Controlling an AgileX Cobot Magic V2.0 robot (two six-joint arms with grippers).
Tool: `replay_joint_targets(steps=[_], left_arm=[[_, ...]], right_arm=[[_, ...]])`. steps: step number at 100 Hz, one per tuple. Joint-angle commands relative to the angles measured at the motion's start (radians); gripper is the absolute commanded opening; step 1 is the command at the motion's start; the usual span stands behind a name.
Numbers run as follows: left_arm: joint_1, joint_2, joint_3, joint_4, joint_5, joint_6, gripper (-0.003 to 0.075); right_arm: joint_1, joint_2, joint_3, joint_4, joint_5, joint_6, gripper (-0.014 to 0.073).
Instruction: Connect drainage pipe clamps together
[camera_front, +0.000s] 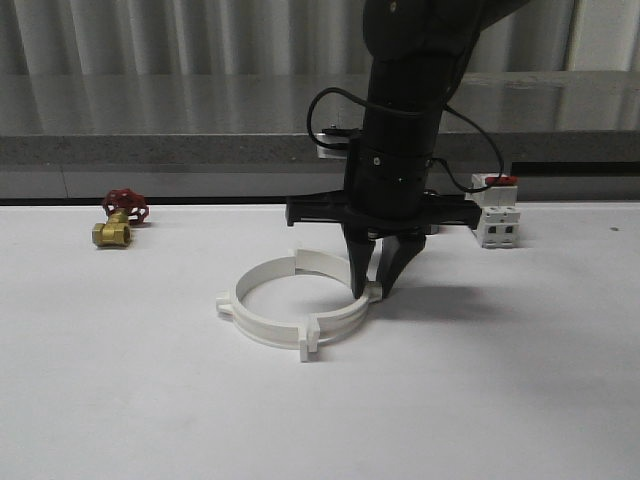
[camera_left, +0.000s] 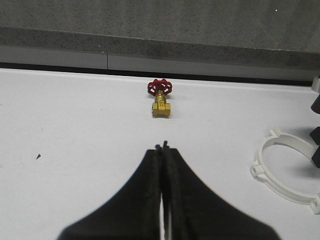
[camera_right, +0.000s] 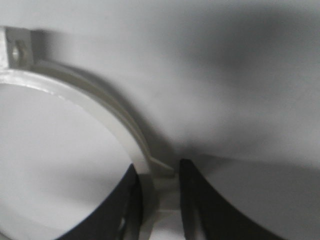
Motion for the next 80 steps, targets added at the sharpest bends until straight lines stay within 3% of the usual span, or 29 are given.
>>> replay_joint_targets(steps=[1, 13, 23, 48, 80], left_arm=[[0.003, 0.000, -0.027, 0.003, -0.077, 0.001, -0.0020], [0.003, 0.000, -0.027, 0.003, -0.077, 0.001, -0.0020], [0.003, 0.000, -0.027, 0.003, -0.077, 0.001, -0.0020], [0.003, 0.000, -0.027, 0.003, -0.077, 0.001, -0.0020], [0.003, 0.000, -0.027, 0.003, -0.077, 0.001, -0.0020]], right_arm=[[0.003, -0.045, -0.023, 0.022, -0.009, 0.000, 0.0197], [0.003, -0.045, -0.023, 0.023, -0.003, 0.000, 0.0404], [0.003, -0.045, -0.023, 0.023, -0.002, 0.000, 0.0503], [-0.002, -0.084, -0.023, 0.021, 0.026, -0.003, 0.0512], [-0.057, -0.285, -0.023, 0.017, 0.031, -0.098, 0.0512]])
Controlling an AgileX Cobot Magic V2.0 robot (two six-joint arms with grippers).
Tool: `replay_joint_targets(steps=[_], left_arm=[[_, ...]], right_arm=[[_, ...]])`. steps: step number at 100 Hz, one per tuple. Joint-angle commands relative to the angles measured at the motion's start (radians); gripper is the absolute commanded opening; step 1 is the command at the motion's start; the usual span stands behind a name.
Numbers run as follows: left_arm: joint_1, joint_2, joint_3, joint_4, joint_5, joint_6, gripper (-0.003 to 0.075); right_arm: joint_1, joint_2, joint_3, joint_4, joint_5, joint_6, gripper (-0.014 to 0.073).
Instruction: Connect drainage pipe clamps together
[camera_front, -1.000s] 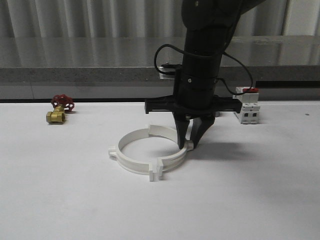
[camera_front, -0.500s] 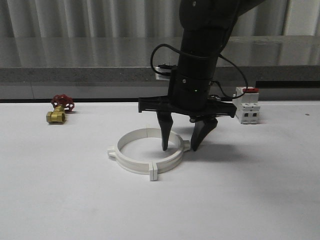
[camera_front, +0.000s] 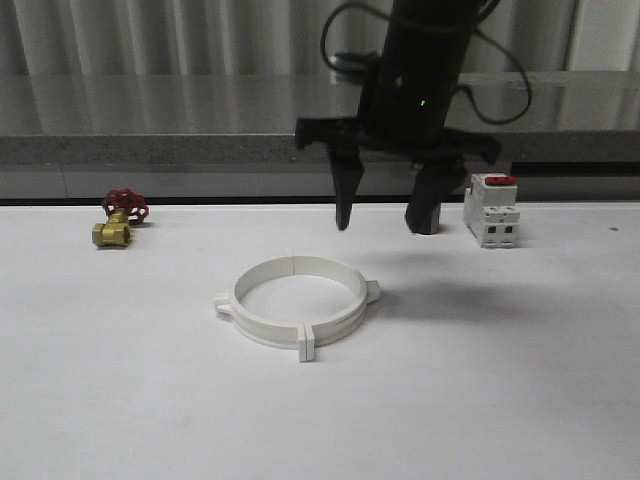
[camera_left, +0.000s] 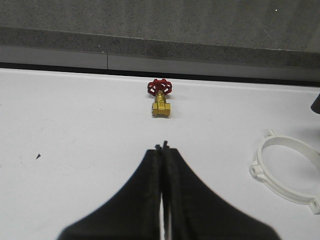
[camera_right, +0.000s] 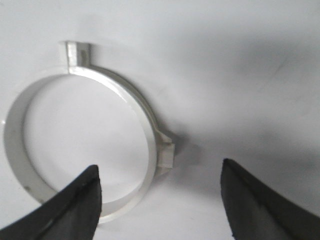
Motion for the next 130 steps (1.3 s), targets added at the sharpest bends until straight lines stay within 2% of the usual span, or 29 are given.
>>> replay_joint_targets(steps=[1, 19, 33, 65, 81, 98, 105, 112, 130], left_arm=[[0.003, 0.000, -0.027, 0.003, -0.077, 0.001, -0.0020], [0.003, 0.000, -0.027, 0.003, -0.077, 0.001, -0.0020], [0.003, 0.000, -0.027, 0.003, -0.077, 0.001, -0.0020], [0.003, 0.000, -0.027, 0.003, -0.077, 0.001, -0.0020], [0.003, 0.000, -0.027, 0.003, -0.077, 0.001, -0.0020], [0.003, 0.000, -0.027, 0.003, -0.077, 0.001, -0.0020], [0.003, 0.000, -0.027, 0.003, -0.079, 0.001, -0.0020], [0.003, 0.000, -0.027, 0.003, -0.081, 0.001, -0.0020], [0.003, 0.000, -0.027, 0.003, -0.081, 0.001, -0.0020]], right_arm=[[-0.027, -0.130, -0.023, -0.009, -0.012, -0.040, 0.0512], [-0.096, -0.286, -0.002, -0.055, -0.018, -0.075, 0.0512], [-0.152, -0.440, 0.088, -0.136, -0.040, -0.074, 0.0512], [-0.326, -0.841, 0.489, -0.163, -0.131, -0.075, 0.0512], [-0.345, -1.050, 0.715, -0.227, -0.154, -0.075, 0.0512], [-0.345, -1.260, 0.900, -0.218, -0.159, -0.074, 0.0505], [-0.345, -1.341, 0.951, -0.218, -0.154, -0.074, 0.0453], [-0.345, -1.416, 0.990, -0.217, -0.145, -0.074, 0.0349], [-0.345, -1.553, 1.027, -0.217, -0.125, -0.074, -0.0057]])
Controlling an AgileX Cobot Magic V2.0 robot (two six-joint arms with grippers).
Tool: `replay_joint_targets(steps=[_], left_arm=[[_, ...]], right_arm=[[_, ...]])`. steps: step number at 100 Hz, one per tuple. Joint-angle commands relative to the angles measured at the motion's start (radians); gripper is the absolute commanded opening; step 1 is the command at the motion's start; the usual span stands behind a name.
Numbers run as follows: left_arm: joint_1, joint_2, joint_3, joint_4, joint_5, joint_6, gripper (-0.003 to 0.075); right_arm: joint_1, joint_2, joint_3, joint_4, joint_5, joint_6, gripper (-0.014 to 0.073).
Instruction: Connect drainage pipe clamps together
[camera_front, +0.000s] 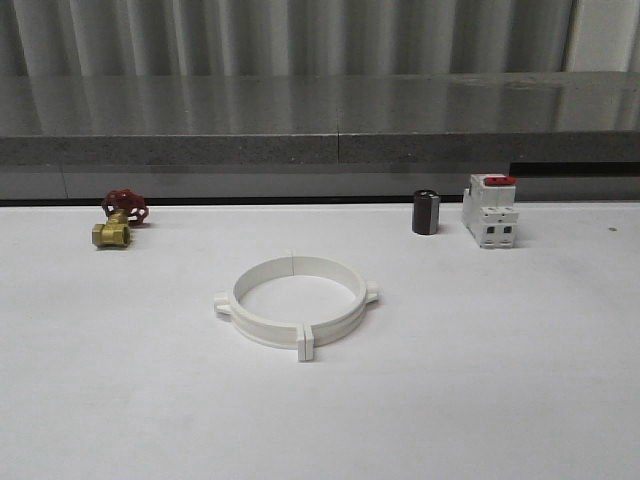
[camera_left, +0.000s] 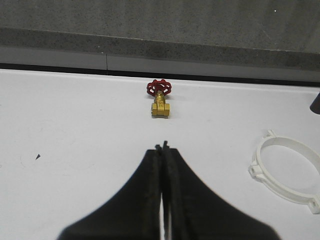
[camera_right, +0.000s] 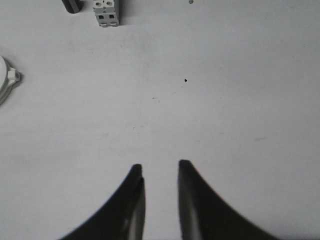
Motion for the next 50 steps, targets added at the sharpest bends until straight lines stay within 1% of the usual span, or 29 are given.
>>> replay_joint_targets(steps=[1, 4, 50], left_arm=[[0.003, 0.000, -0.027, 0.003, -0.081, 0.001, -0.0020], [0.003, 0.000, -0.027, 0.003, -0.081, 0.001, -0.0020], [0.003, 0.000, -0.027, 0.003, -0.081, 0.001, -0.0020]], right_arm=[[-0.008, -0.046, -0.019, -0.016, -0.055, -0.010, -0.0087], [-0.008, -0.058, -0.019, -0.016, -0.059, -0.010, -0.0122], [-0.008, -0.083, -0.019, -0.015, -0.054, -0.010, -0.0118]])
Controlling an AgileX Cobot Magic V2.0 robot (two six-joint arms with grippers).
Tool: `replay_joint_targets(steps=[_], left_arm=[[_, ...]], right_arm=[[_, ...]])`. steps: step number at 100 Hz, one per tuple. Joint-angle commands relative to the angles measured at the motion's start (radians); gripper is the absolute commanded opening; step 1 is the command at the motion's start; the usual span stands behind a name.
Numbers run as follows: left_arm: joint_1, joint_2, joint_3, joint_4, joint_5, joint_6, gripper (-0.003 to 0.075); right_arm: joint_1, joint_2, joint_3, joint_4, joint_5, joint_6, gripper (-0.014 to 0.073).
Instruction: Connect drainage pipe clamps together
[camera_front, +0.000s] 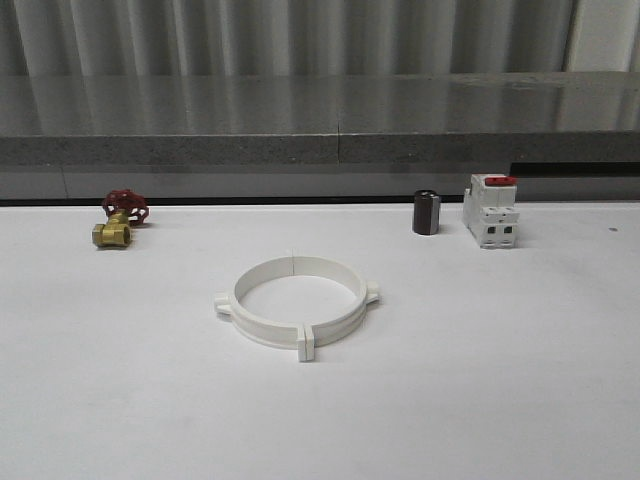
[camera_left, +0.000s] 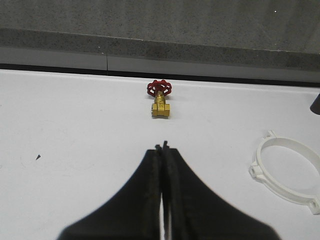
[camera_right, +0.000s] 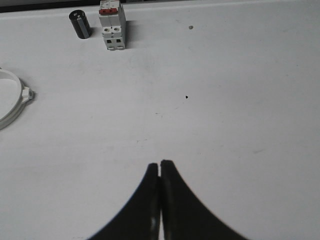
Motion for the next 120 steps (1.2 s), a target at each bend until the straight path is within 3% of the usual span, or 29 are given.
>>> replay_joint_targets(steps=[1, 25, 54, 77, 93, 120], left_arm=[[0.003, 0.000, -0.027, 0.003, -0.079, 0.001, -0.0020], [0.003, 0.000, -0.027, 0.003, -0.079, 0.001, -0.0020], [0.003, 0.000, -0.027, 0.003, -0.079, 0.001, -0.0020], [0.003, 0.000, -0.027, 0.003, -0.079, 0.001, -0.0020], [0.003, 0.000, -0.027, 0.003, -0.079, 0.001, -0.0020], [0.003, 0.000, -0.027, 0.003, -0.079, 0.001, -0.0020]], right_arm=[[-0.008, 0.006, -0.023, -0.015, -0.054, -0.010, -0.0118], [-0.008, 0.002, -0.003, -0.039, -0.086, -0.010, -0.0118], [-0.062, -0.161, 0.235, -0.022, -0.444, -0.017, -0.0118], [-0.141, -0.344, 0.449, 0.178, -0.673, -0.214, -0.0118], [-0.150, -0.456, 0.569, 0.202, -0.749, -0.231, -0.0118], [-0.107, -0.451, 0.645, 0.177, -0.812, -0.231, -0.0118]])
